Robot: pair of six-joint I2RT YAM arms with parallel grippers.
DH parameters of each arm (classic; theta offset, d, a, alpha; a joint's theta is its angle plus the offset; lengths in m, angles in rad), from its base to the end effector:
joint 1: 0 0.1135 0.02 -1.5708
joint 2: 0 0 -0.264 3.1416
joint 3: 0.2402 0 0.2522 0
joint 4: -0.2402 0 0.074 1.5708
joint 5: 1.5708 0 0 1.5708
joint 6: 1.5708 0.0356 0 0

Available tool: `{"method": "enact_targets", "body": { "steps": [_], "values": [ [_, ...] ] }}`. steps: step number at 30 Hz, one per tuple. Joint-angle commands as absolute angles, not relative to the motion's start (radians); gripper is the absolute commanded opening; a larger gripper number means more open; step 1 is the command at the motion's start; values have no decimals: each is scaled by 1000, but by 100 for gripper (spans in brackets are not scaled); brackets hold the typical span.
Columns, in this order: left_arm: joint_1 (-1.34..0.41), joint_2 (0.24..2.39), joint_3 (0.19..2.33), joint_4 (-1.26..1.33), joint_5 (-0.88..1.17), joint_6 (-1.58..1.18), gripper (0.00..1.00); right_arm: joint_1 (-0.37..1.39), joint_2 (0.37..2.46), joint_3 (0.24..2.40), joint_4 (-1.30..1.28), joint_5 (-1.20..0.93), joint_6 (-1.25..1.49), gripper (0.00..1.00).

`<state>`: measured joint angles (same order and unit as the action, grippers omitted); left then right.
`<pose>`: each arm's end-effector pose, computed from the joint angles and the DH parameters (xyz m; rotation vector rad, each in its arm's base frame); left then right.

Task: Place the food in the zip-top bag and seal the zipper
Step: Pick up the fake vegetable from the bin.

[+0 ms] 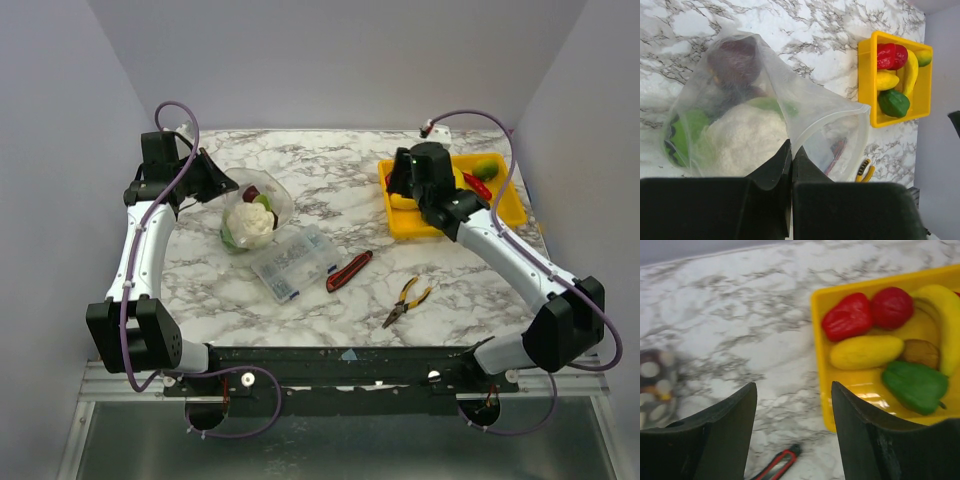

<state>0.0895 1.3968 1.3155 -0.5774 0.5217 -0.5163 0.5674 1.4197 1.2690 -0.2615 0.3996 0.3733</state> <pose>0.3066 0.0097 0.3492 -0.3863 2.2145 -0.8130 0.2851 0.1653 0.3542 0.0678 1.9543 0.2248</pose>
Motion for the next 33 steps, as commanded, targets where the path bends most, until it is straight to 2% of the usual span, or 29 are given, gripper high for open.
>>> {"method": "enact_targets", "body": {
  "steps": [1,6,9,12,33],
  "values": [
    [87,1391,1308,-545,568,-517,0,413,1435,1204,-334,467,410,64],
    [87,1390,1305,-546,574,-517,0,288,1517,1200,-405,501,445,67],
    [87,1389,1302,-543,578,-518,0,282,1572,1203,-441,565,436,82],
    [87,1388,1300,-541,586,-520,0,282,1612,1205,-464,578,431,89],
    [87,1381,1289,-534,598,-523,0,268,1841,1255,-359,675,396,97]
  ]
}}
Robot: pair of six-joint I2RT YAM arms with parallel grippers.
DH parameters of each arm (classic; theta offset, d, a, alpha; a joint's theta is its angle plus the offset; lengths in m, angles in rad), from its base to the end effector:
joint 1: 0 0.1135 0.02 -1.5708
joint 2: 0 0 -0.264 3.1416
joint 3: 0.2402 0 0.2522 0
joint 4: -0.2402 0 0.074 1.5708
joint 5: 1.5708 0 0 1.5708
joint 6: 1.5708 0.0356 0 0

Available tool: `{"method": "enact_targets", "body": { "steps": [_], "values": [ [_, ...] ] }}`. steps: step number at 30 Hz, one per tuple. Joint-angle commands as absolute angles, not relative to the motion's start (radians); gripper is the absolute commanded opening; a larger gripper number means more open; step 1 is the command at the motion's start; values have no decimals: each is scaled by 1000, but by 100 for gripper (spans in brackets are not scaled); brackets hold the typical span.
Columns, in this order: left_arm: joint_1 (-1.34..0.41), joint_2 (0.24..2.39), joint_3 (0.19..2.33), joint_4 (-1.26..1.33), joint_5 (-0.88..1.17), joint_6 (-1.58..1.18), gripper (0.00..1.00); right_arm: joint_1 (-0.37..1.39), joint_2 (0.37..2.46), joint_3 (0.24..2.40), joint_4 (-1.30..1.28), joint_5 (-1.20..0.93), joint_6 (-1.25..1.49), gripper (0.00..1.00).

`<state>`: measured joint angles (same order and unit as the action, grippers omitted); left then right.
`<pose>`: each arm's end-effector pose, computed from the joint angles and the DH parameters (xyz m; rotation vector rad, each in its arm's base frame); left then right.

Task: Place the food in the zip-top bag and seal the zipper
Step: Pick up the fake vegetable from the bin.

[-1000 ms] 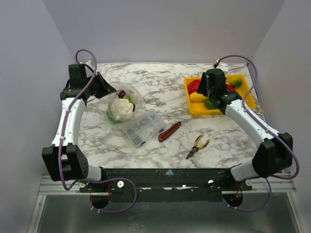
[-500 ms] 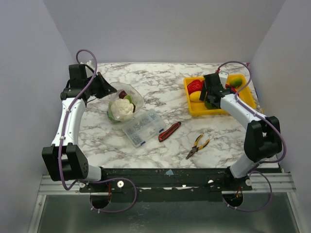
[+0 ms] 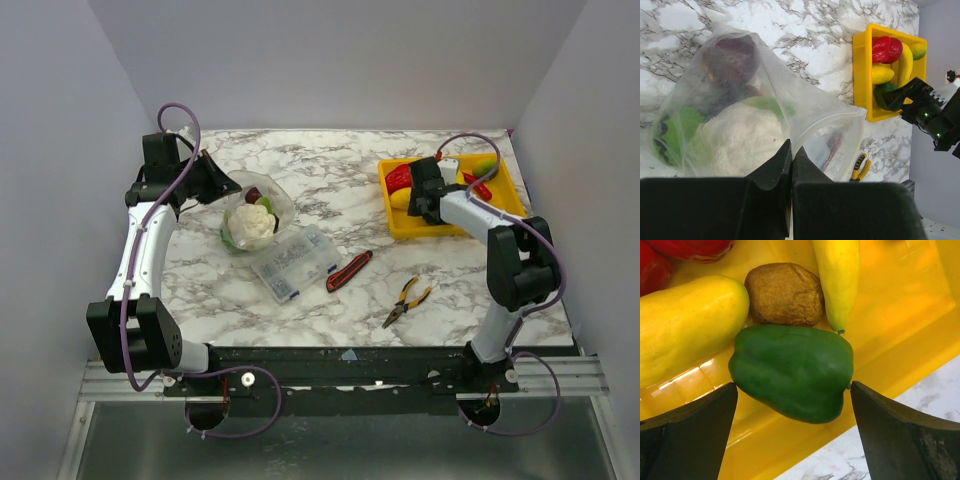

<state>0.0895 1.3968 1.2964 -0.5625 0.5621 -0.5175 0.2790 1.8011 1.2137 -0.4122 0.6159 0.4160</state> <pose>0.3066 0.0085 0.3446 -0.3662 2.2192 -0.8591 0.3644 0.0830 0.1980 0.3825 2.3461 -0.4711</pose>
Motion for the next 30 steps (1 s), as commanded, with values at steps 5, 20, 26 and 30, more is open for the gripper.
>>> {"method": "enact_targets", "body": {
  "steps": [5,20,26,30],
  "values": [
    [87,1384,1289,-531,600,-523,0,263,1891,1284,-351,668,387,96],
    [86,1386,1287,-530,603,-523,0,264,1724,1158,-234,666,362,49],
    [86,1387,1286,-529,604,-523,0,262,1641,1135,-192,628,332,22],
    [87,1386,1285,-530,602,-520,0,263,1613,1152,-189,603,331,2]
  ]
}}
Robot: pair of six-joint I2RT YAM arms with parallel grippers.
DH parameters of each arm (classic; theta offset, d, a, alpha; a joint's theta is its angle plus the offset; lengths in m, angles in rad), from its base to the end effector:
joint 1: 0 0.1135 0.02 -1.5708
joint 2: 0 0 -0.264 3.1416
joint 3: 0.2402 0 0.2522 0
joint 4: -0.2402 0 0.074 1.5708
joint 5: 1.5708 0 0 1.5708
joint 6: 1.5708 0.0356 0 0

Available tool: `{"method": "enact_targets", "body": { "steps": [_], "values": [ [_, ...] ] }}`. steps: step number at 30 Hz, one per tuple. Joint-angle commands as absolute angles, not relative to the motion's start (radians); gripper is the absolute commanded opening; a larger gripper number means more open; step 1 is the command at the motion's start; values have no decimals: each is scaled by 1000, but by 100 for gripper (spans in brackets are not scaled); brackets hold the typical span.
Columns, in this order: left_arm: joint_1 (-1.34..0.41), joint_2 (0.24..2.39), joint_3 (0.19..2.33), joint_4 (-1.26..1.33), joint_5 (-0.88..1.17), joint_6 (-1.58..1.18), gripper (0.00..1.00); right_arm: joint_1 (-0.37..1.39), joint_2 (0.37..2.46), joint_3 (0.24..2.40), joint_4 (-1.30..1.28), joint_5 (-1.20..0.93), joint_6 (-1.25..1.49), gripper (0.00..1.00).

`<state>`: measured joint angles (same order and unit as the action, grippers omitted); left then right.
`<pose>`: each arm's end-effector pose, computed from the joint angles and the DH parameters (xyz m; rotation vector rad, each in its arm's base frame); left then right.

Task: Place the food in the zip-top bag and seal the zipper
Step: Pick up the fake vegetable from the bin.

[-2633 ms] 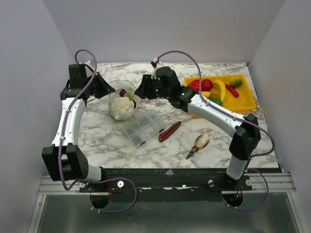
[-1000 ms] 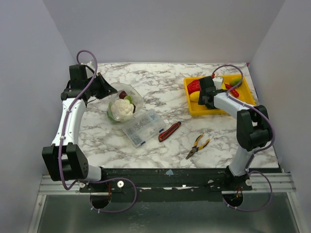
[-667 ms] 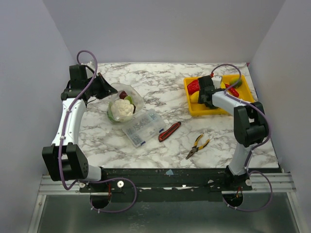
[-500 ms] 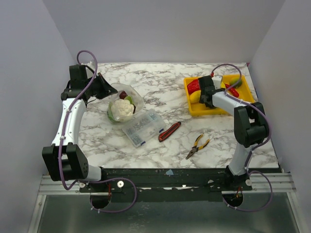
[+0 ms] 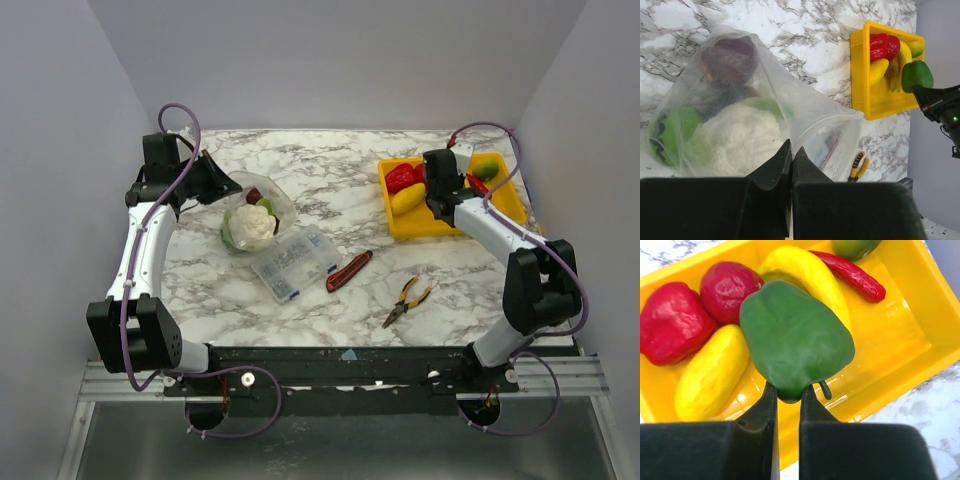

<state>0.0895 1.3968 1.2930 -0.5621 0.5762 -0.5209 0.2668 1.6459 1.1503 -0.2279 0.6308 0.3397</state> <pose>0.3063 0.0080 0.3437 -0.3634 2.2220 -0.8770 0.3536 0.0749 0.2450 0.3919 2.1228 -0.3775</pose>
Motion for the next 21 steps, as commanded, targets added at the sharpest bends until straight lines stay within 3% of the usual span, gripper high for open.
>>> {"method": "enact_targets", "body": {
  "steps": [1,8,13,21],
  "values": [
    [87,1387,1285,-530,600,-520,0,263,1603,1155,-189,597,331,0],
    [86,1392,1288,-530,607,-522,0,263,1541,1158,-195,488,316,0],
    [86,1399,1284,-517,628,-531,0,267,1439,1113,-134,159,305,0],
    [87,1406,1284,-517,630,-532,0,369,1342,1092,-55,-179,344,0]
  ]
}}
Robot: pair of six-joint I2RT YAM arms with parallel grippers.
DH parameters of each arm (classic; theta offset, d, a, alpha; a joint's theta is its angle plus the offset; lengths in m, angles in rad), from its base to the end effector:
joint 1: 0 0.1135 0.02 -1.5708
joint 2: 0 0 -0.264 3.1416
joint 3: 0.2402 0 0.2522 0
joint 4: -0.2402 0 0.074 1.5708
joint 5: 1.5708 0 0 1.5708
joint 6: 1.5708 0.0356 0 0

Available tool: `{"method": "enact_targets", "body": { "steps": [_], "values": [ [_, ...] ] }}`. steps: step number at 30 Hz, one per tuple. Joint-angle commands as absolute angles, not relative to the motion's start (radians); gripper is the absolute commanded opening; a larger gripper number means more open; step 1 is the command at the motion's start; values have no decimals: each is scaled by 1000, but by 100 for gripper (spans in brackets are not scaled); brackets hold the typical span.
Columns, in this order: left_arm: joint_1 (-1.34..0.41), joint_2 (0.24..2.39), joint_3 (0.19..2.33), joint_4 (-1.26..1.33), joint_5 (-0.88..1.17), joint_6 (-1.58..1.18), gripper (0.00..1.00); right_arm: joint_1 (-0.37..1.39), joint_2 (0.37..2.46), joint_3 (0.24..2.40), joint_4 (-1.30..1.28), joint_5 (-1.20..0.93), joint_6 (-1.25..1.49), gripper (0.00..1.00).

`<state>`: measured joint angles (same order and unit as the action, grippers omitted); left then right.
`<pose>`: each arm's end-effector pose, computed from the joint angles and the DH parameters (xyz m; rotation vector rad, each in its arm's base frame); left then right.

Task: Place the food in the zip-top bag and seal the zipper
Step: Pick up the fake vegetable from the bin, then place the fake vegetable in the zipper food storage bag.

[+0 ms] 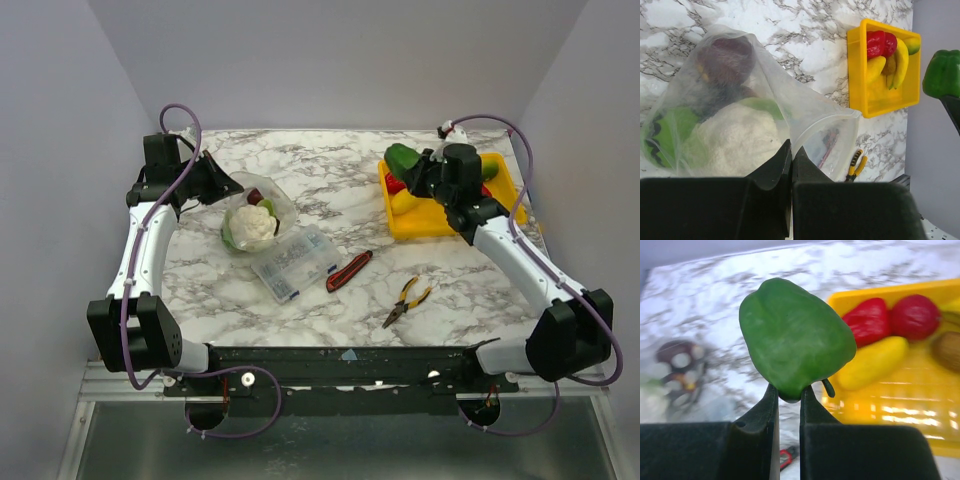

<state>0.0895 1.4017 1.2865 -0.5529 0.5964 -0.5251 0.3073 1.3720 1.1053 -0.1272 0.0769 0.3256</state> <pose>0.3076 0.0075 0.3411 -0.3575 2.2241 -0.9020 0.3069 0.0945 0.3236 0.0689 1.9777 0.3385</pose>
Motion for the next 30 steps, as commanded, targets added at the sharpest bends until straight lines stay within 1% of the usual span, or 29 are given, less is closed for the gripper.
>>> {"method": "enact_targets", "body": {
  "steps": [1,6,9,12,19,25,30],
  "values": [
    [86,1407,1284,-517,632,-532,0,400,1341,1097,-45,-202,343,0],
    [87,1403,1284,-517,631,-531,0,584,1391,1149,24,-288,397,0],
    [87,1399,1281,-516,631,-529,0,697,1451,1204,39,-295,406,0],
    [87,1393,1279,-510,633,-528,0,773,1517,1262,44,-276,416,0],
    [81,1374,1269,-478,671,-538,0,862,1666,1402,-11,-229,467,0],
    [66,1338,1237,-391,747,-561,0,888,1828,1589,-245,48,587,0],
    [44,1339,1238,-368,793,-561,0,894,1929,1690,-300,109,650,0]
  ]
}}
